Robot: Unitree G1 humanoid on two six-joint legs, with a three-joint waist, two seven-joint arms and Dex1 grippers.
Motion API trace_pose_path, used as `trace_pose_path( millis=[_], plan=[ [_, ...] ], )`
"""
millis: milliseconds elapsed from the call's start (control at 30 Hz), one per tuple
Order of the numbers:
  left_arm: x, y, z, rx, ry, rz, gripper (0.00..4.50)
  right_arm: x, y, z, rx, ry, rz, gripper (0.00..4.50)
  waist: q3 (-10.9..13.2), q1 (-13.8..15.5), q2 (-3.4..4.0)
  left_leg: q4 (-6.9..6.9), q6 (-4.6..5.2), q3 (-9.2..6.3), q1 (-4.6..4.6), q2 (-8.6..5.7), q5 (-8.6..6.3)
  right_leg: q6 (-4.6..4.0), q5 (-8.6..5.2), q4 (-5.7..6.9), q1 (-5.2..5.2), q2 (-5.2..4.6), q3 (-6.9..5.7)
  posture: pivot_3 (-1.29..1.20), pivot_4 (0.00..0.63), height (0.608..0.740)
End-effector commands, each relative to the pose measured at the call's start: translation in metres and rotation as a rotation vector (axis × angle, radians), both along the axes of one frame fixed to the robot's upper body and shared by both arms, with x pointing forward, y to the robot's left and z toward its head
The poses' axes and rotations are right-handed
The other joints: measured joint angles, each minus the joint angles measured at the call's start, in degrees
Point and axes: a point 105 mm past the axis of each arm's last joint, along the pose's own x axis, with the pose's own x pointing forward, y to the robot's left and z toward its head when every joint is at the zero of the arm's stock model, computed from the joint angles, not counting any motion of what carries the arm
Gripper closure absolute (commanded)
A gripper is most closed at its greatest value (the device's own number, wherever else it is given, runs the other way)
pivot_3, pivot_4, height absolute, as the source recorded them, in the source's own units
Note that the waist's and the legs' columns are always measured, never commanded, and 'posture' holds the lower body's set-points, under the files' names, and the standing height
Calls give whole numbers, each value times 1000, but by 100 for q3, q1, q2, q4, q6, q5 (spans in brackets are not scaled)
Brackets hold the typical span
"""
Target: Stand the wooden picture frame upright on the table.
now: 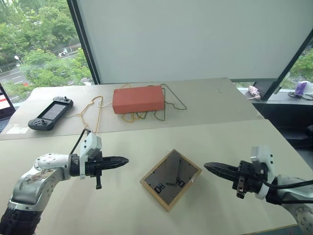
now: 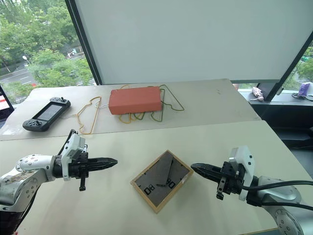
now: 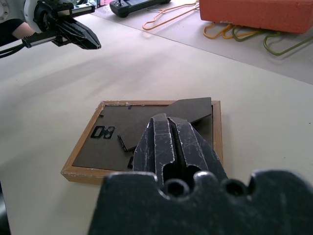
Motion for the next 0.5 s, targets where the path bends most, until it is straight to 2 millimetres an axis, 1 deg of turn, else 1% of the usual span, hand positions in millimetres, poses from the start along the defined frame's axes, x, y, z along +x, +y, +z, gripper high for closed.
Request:
trace_pose_path(
  millis=[33, 100, 200, 267, 333, 367, 400, 500],
  plan=[
    [4, -8, 10, -6, -44, -18, 4440, -7, 2, 1, -28, -7, 8, 4500, 0, 3, 0, 0, 0, 0, 0, 0, 0, 0, 0, 0, 0, 0, 0, 0, 150, 740],
    [11, -16, 8, -1, -51, -15, 4440, -15, 4, -9, -58, 55, 5, 4500, 0, 70, -1, 0, 0, -2, -1, 0, 0, 0, 0, 0, 2, 0, -2, 0, 150, 740],
    [25, -25, -1, 37, -76, -9, 4440, -29, 3, -21, -85, 177, 12, 4500, 0, 136, 0, 3, 0, 0, 0, -4, 0, 0, 0, -3, 5, -1, 1, 0, 150, 740],
    [37, -31, -21, 143, -123, -28, 4440, -46, 6, -30, -103, 291, 47, 4500, -1, 140, 0, 3, -1, 1, 0, -4, 0, -2, 2, -4, 6, -1, 1, 0, 150, 740],
    [43, -35, -31, 195, -155, -49, 4440, -54, 7, -34, -120, 345, 63, 4500, 0, 146, -1, 3, 0, 6, -5, -5, 0, -2, 1, -4, 12, 0, 5, 0, 150, 740],
    [45, -37, -31, 184, -151, -54, 4440, -55, 8, -36, -125, 358, 63, 4500, 2, 128, -4, 3, 0, 6, -8, -2, 0, -3, 2, -3, 12, 2, 4, 0, 150, 740],
    [44, -40, -33, 185, -154, -76, 4440, -52, 8, -41, -148, 365, 36, 4500, 2, 113, -4, 3, 0, 8, -12, -2, 0, -5, 3, -3, 12, 3, 7, 0, 150, 740],
    [35, -49, -46, 240, -150, -168, 4440, -30, 0, -67, -243, 396, -121, 4500, 4, 92, -11, 4, -1, 11, -12, -1, 1, -4, 3, 0, 14, 3, 10, 0, 150, 740]
  ],
)
